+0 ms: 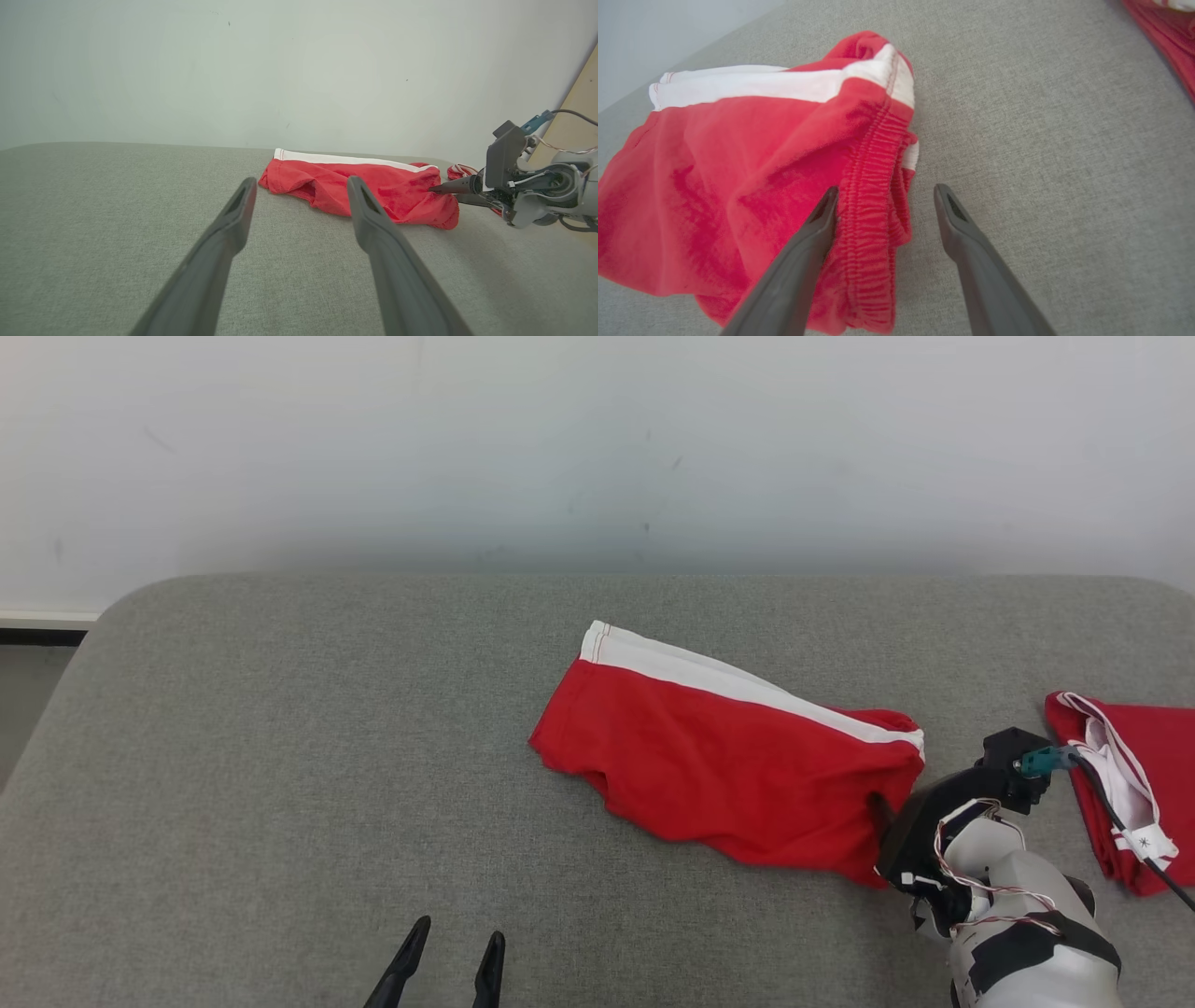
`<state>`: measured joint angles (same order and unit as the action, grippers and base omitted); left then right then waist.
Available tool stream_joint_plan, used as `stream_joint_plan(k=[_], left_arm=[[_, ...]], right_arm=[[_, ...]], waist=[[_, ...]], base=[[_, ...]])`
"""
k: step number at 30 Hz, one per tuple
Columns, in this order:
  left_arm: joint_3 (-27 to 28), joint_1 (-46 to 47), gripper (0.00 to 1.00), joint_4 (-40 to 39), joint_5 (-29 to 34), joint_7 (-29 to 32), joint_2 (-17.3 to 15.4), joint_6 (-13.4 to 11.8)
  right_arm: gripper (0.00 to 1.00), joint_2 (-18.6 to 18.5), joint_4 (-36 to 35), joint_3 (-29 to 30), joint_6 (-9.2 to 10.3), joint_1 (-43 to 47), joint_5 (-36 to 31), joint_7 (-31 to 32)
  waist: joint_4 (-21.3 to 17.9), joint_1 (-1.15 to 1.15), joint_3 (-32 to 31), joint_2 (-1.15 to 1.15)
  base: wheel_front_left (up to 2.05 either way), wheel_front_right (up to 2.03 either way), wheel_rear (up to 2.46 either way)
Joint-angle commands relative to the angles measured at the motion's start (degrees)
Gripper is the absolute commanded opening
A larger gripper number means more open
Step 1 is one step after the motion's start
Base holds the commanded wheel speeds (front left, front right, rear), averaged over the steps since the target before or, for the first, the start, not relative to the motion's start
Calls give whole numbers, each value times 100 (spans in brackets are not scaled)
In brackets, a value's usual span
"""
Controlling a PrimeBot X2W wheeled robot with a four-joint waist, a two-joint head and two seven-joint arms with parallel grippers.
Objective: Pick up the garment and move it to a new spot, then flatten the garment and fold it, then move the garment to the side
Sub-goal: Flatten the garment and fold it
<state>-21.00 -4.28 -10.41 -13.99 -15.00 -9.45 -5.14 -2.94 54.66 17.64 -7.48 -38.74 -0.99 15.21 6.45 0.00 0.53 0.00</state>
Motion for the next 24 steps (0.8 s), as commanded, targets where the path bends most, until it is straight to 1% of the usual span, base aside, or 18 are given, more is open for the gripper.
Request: stream_joint_plan(k=[1,3,7,12,16,18,24], left_arm=[[49,-54,100,9,48,-24,36,35],[64,-64,100,26,60,-24,69,62],[103,-68,100,43,69,-24,120,116],[122,-46,100,107,77,-24,195,212],[137,-65,100,161,78,-24,250,283],[142,-81,100,175,76,-24,281,301],[228,-148,100,159,80,-24,341,347]], right_arm=[[100,7,61,103,-2,-78,-127,58],[100,10,141,219,-2,-98,-277,136],[100,12,303,402,-2,-223,-371,247],[100,13,883,737,-2,-511,-532,566],[100,21,1318,1121,-2,-699,-844,770],[100,21,1382,1361,-2,-739,-1098,850],[100,-2,1091,2127,3,-687,-1885,987]], waist=[[-14,0,5,0],[-21,0,8,0],[-13,0,27,0],[70,0,73,0],[151,0,97,0],[190,0,108,0],[216,0,136,0]], base=[[0,0,0],[0,0,0],[0,0,0],[0,0,0],[0,0,0],[0,0,0],[0,0,0]])
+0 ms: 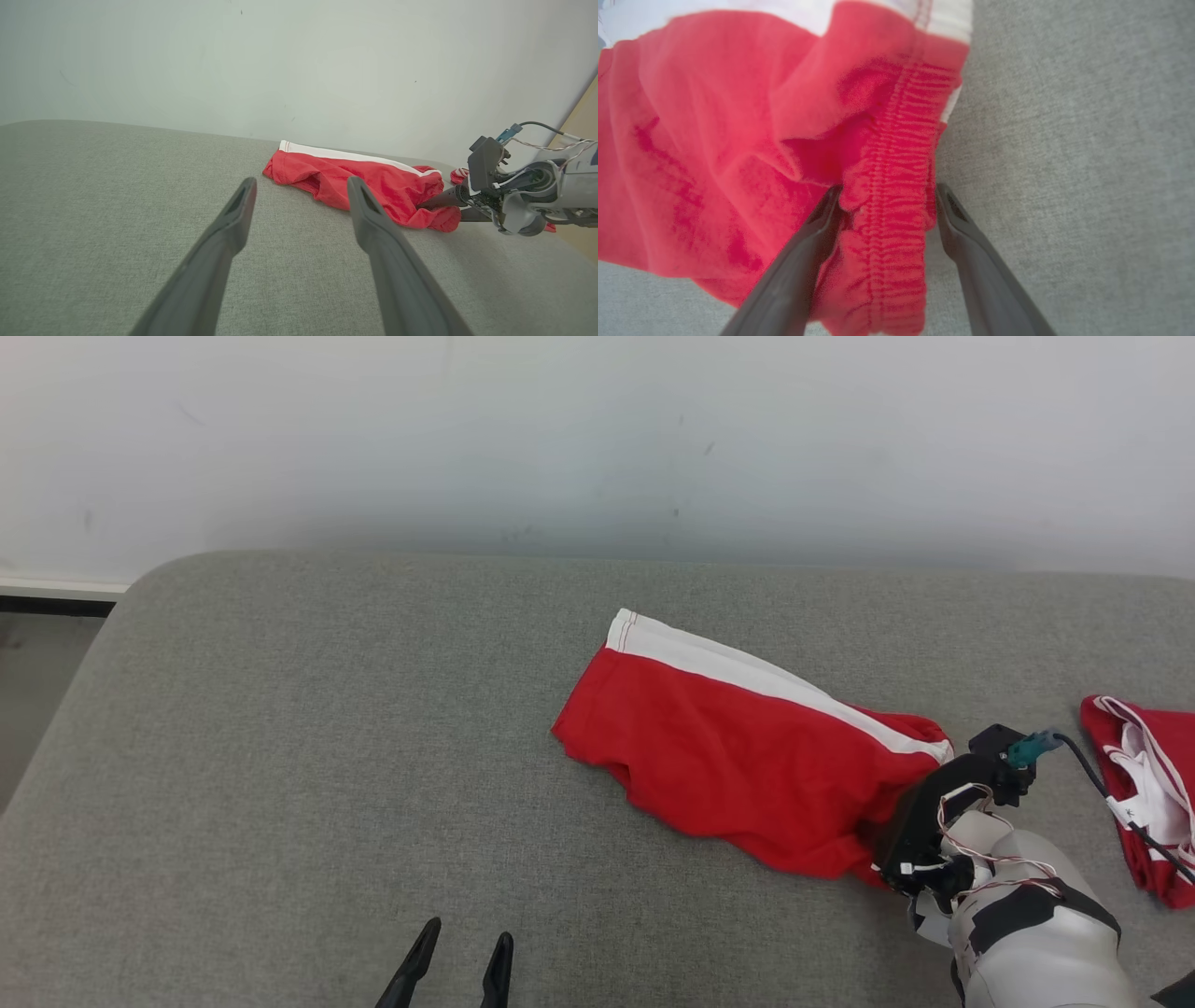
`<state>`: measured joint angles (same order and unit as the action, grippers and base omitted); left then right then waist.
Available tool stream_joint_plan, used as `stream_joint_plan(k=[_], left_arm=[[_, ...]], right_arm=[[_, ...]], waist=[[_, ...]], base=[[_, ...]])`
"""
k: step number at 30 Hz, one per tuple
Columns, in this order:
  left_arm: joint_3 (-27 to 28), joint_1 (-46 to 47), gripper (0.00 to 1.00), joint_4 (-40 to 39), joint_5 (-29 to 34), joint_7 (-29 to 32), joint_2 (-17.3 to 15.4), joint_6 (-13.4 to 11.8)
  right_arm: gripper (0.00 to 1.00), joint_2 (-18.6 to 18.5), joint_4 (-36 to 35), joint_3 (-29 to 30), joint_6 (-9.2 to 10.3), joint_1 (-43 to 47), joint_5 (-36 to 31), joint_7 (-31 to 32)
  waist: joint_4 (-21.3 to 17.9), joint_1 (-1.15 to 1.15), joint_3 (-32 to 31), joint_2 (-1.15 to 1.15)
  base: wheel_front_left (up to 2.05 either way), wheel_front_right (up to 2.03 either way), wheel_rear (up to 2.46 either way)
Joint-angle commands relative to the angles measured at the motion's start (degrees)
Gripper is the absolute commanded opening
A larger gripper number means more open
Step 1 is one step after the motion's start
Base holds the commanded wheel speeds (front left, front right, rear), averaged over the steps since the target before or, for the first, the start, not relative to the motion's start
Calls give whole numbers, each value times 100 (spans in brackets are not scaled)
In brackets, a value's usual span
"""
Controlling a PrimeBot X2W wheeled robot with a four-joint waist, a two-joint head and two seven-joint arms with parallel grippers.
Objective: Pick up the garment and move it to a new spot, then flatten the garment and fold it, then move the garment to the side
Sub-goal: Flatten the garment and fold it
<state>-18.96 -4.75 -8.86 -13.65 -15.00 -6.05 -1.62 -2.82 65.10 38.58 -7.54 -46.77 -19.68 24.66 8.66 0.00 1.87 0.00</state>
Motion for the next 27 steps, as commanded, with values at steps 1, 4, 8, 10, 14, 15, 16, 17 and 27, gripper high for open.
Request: stream_joint_plan(k=[1,4,8,10,14,15,16,17,27], left_arm=[[44,-118,100,4,40,-24,10,6],[69,-117,100,11,44,-24,47,54],[44,-63,100,24,46,-24,94,99],[49,-35,100,38,55,-24,111,134],[101,4,100,58,58,-24,142,147],[107,18,100,64,57,-24,149,158],[119,30,100,68,59,-24,159,168],[128,37,100,72,63,-24,166,176],[220,-25,100,109,79,-24,220,166]], right_arm=[[100,-14,17,131,10,120,-144,77],[100,-13,-22,469,10,73,-488,147],[100,-16,3,744,10,16,-775,184],[100,-14,34,890,10,-47,-899,201],[100,14,227,1106,9,-266,-1076,144],[100,22,296,1138,5,-311,-1122,133],[100,37,372,1173,2,-350,-1174,107],[100,52,441,1220,2,-387,-1212,98],[0,30,543,1331,-4,-412,-1611,-115]], waist=[[-17,0,3,0],[-58,0,15,0],[-34,0,76,0],[-4,0,125,0],[80,0,239,0],[101,0,260,0],[120,0,271,0],[134,0,277,0],[99,0,203,0]], base=[[0,0,0],[0,0,0],[0,0,0],[0,0,0],[0,0,0],[0,0,0],[0,0,0],[0,0,0],[0,0,0]])
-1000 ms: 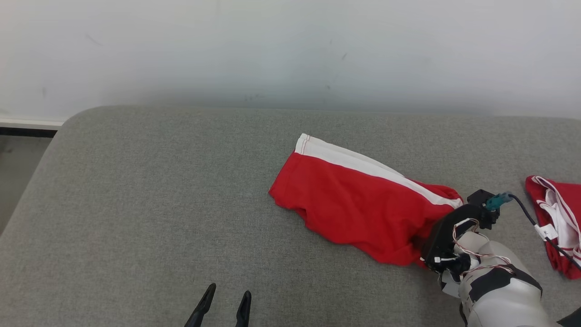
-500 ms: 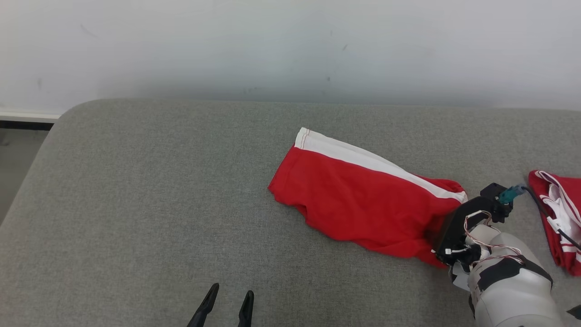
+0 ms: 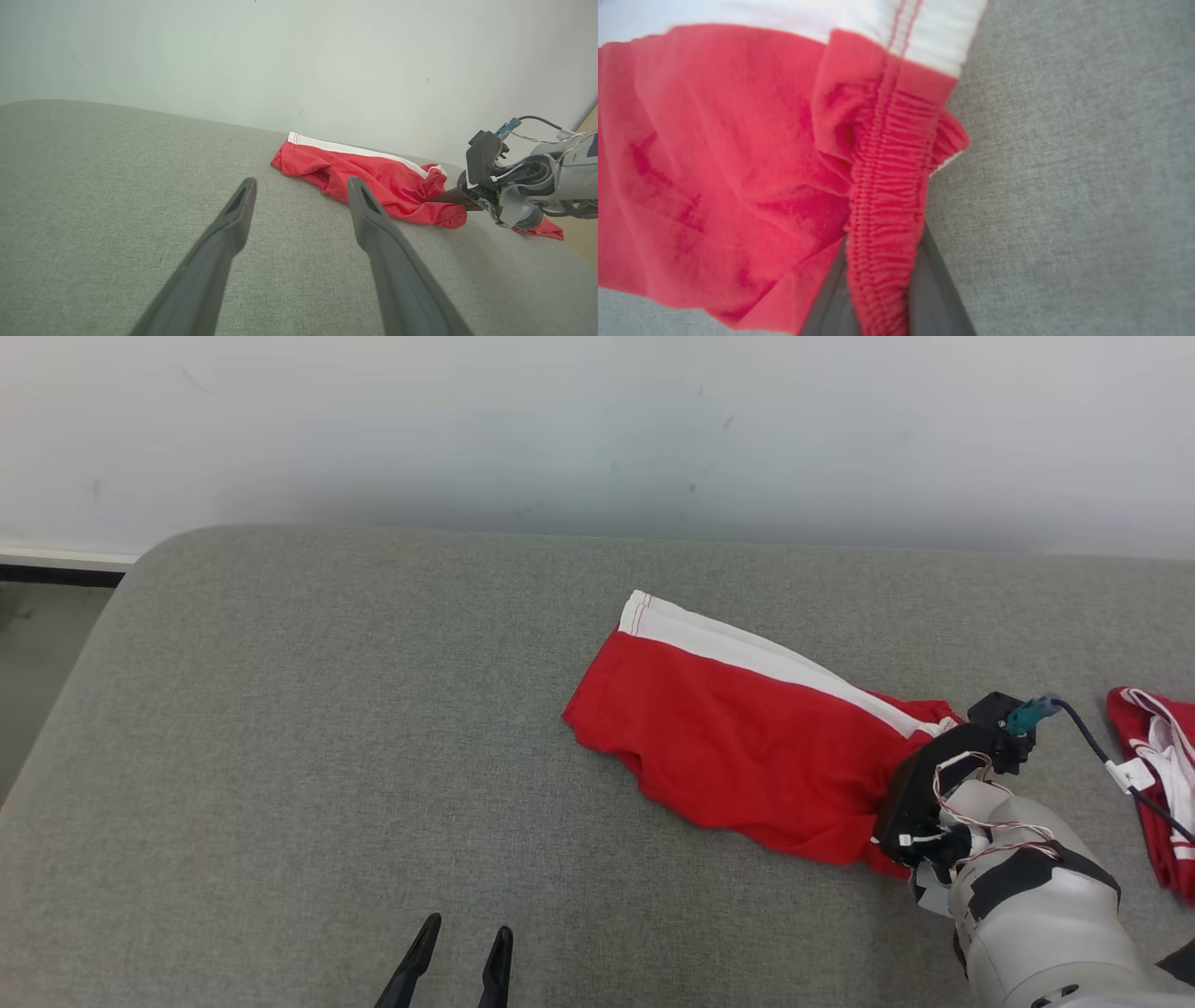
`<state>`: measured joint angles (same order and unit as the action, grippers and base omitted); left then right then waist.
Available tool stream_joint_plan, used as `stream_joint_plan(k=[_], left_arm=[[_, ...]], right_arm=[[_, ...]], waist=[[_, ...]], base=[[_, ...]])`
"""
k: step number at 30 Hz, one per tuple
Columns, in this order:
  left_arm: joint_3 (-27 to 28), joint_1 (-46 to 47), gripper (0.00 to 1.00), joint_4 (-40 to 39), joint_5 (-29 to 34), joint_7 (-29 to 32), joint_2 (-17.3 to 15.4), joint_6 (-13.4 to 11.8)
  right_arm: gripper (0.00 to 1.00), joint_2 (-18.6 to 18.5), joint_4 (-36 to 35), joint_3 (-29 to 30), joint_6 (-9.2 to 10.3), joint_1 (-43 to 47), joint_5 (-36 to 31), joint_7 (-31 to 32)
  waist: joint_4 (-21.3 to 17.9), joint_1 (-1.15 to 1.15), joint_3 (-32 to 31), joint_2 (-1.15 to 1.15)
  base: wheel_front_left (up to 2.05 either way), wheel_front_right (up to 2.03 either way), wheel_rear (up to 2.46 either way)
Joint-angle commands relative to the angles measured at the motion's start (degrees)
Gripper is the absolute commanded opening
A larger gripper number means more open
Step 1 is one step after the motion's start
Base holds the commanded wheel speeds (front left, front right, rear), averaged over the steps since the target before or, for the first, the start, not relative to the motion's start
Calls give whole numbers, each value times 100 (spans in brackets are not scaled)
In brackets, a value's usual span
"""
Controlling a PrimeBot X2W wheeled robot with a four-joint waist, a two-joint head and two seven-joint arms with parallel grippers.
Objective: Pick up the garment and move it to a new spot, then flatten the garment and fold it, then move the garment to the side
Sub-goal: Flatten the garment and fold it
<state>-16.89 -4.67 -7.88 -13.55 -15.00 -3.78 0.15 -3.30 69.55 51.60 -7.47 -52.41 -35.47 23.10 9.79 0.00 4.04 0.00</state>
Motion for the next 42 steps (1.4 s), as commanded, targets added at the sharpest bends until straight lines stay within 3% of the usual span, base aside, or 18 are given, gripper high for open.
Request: stream_joint_plan(k=[1,10,22,25,29,32,37,42], left_arm=[[32,-46,100,10,66,-24,-3,-12],[75,-163,100,14,48,-24,37,-23],[19,-319,100,16,49,-24,64,-42],[10,-374,100,23,37,-24,68,-44],[-31,-379,100,40,38,-24,70,-20],[-75,-384,100,56,47,-24,74,7],[-135,-410,100,93,52,-24,74,11],[-184,-412,100,117,75,-24,76,58]], right_arm=[[0,74,68,-5,-4,112,-71,32],[0,48,-607,-421,0,142,-247,700],[0,48,-2407,-1260,0,662,-188,1944],[0,61,-2239,-1534,-3,470,604,2147],[0,44,-1540,-2225,-3,89,2237,2224],[0,31,-1309,-2715,-3,-44,2979,2143],[0,47,-1094,-3106,-4,-89,3631,1977],[0,44,-1008,-2889,-4,-107,3531,1671]], waist=[[-44,0,-28,0],[-284,0,-250,0],[-317,0,-492,0],[-264,0,-550,0],[-172,0,-584,0],[-78,0,-590,0],[148,0,-595,0],[362,0,-548,0]], base=[[0,0,0],[0,0,0],[0,0,0],[0,0,0],[0,0,0],[0,0,0],[0,0,0],[0,0,0]])
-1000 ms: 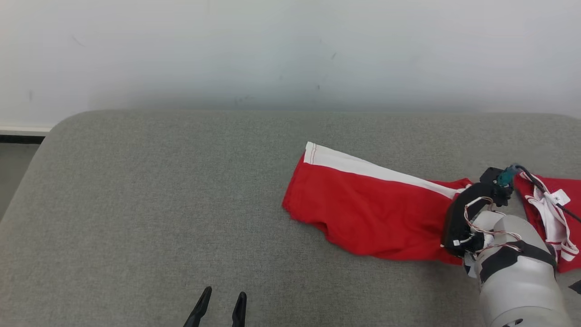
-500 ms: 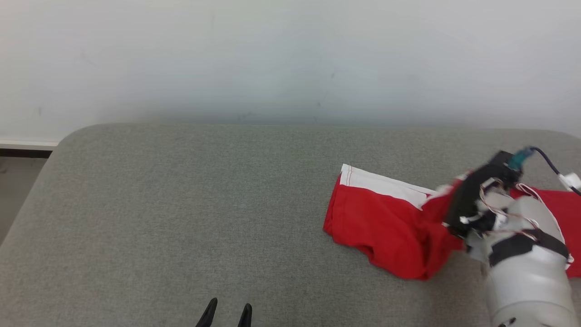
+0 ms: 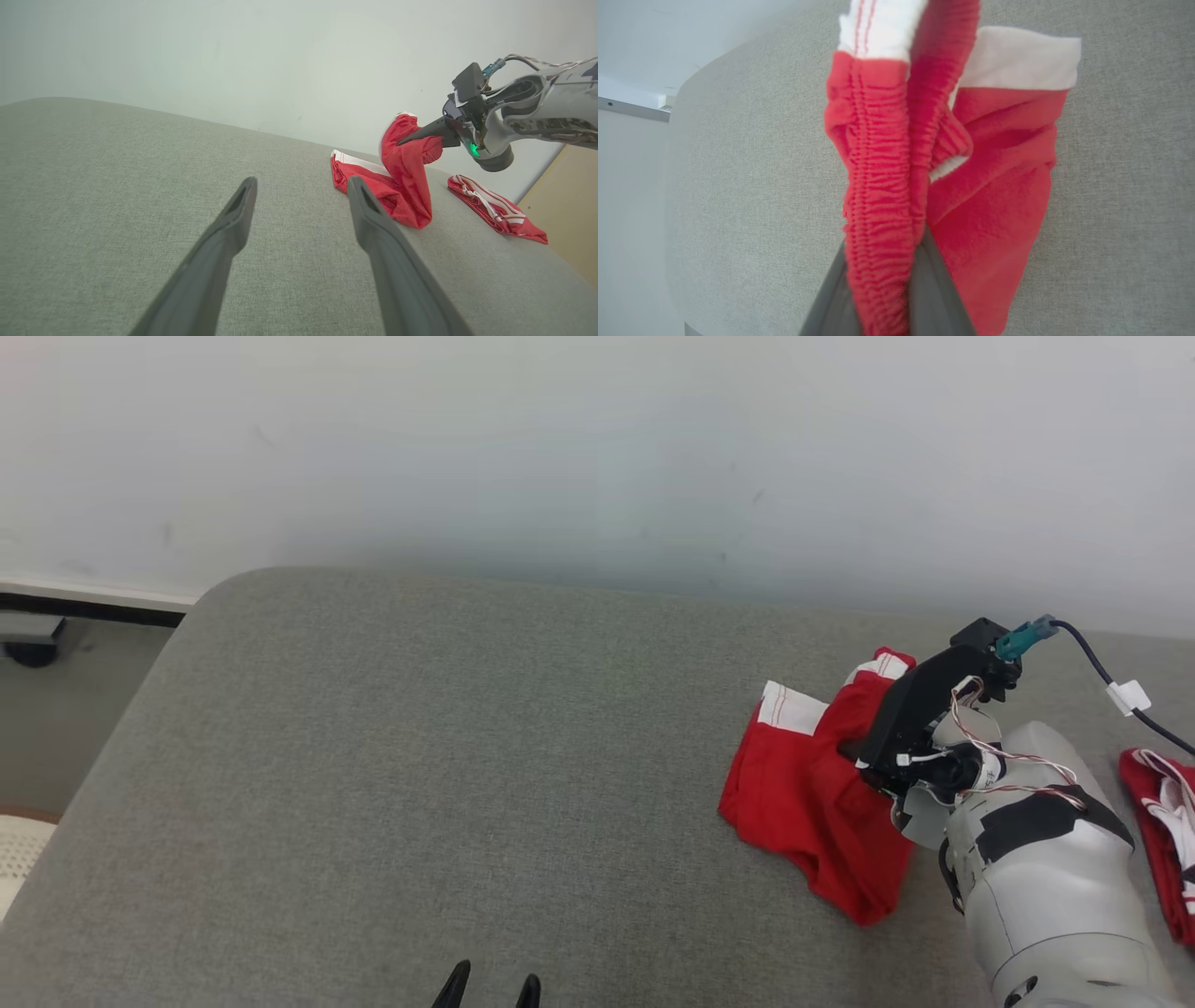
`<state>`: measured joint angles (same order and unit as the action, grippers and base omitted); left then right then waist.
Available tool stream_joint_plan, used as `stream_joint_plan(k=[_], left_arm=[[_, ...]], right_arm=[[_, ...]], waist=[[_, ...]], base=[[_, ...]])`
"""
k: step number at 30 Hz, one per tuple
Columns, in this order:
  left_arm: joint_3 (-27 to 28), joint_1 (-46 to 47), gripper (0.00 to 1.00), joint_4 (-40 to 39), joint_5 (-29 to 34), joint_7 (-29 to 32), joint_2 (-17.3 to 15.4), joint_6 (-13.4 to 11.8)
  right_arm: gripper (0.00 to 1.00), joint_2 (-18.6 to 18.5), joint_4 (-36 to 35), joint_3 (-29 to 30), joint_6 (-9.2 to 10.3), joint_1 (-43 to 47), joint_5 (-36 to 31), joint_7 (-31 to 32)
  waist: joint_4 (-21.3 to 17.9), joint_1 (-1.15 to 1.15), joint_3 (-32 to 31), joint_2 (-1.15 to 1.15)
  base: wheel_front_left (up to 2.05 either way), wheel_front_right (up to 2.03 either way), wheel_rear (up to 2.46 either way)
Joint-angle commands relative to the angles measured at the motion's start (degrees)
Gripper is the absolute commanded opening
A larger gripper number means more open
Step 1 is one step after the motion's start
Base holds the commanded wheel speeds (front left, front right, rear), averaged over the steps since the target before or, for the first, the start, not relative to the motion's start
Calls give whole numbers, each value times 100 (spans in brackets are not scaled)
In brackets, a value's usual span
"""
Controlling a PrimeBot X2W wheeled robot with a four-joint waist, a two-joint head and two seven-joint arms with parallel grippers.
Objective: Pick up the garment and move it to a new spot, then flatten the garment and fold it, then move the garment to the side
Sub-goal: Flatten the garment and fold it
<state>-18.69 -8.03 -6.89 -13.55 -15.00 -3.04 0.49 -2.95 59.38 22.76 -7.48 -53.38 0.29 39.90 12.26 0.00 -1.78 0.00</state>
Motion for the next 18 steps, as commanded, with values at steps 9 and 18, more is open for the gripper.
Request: stream_joint_plan(k=[9,18], left_arm=[[-192,37,100,17,87,-24,7,65],[-338,138,100,11,71,-24,11,60]], right_arm=[[0,12,342,936,-2,-101,-884,-519],[100,13,457,1871,-2,-286,-1801,-1057]], waist=[[563,0,313,0],[851,0,590,0]], base=[[0,0,0],[0,0,0]])
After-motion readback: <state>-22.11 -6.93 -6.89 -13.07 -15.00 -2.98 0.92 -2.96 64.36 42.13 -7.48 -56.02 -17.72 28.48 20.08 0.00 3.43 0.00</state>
